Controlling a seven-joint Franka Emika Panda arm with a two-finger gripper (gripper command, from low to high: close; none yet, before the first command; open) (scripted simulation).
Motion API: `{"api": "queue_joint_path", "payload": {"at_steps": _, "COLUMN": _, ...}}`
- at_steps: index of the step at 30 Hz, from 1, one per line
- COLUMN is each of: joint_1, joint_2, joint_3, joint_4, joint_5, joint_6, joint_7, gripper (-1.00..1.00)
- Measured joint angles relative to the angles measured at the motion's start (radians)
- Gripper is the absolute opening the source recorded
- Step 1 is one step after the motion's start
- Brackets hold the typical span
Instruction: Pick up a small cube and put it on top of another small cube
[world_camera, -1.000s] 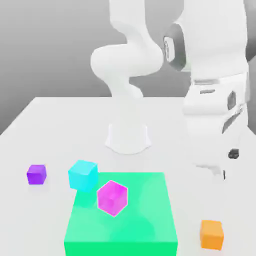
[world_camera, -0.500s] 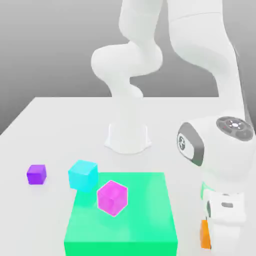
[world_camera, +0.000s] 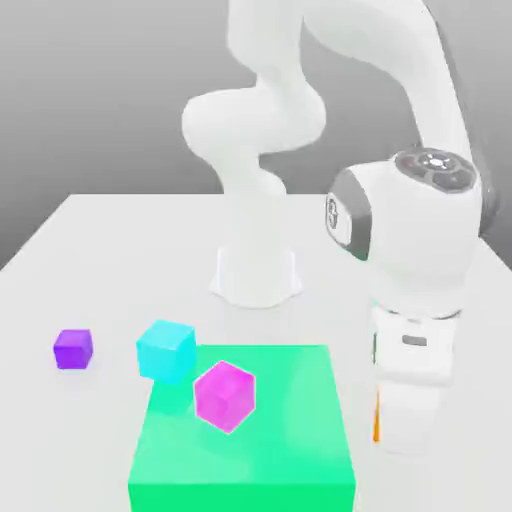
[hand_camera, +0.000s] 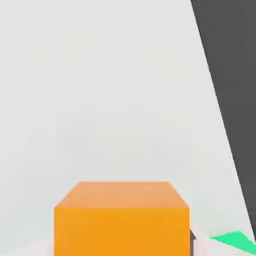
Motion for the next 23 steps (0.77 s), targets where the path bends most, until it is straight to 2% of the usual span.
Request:
{"api": "queue_joint_path", "payload": {"at_steps": 6, "joint_1": -0.16, "joint_2": -0.202, "joint_3": -0.062, "joint_4": -0.084, "joint_5": -0.056, "joint_6": -0.118, "joint_7": 0.067, "gripper": -1.0}}
{"api": "queue_joint_path", "payload": {"at_steps": 14, "joint_1": -0.367, "joint_2": -0.479, "joint_3": -0.131, "joint_4": -0.201, "joint_5": -0.207, "joint_6": -0.259, "joint_7": 0.209, "gripper": -1.0}}
{"api": "queue_joint_path", "payload": {"at_steps": 19, "joint_1": -0.394, "joint_2": -0.397, "joint_3": -0.153, "joint_4": -0.262, "joint_5": -0.214, "joint_6": -0.115, "joint_7": 0.214, "gripper": -1.0}}
{"api": "queue_joint_path", "payload": {"at_steps": 20, "joint_1": -0.393, "joint_2": -0.37, "joint_3": -0.157, "joint_4": -0.273, "joint_5": -0.211, "joint_6": -0.078, "joint_7": 0.211, "gripper": 1.0}}
{"api": "queue_joint_path", "payload": {"at_steps": 23, "joint_1": -0.393, "joint_2": -0.37, "joint_3": -0.157, "joint_4": -0.273, "joint_5": -0.211, "joint_6": -0.078, "joint_7": 0.211, "gripper": 1.0}}
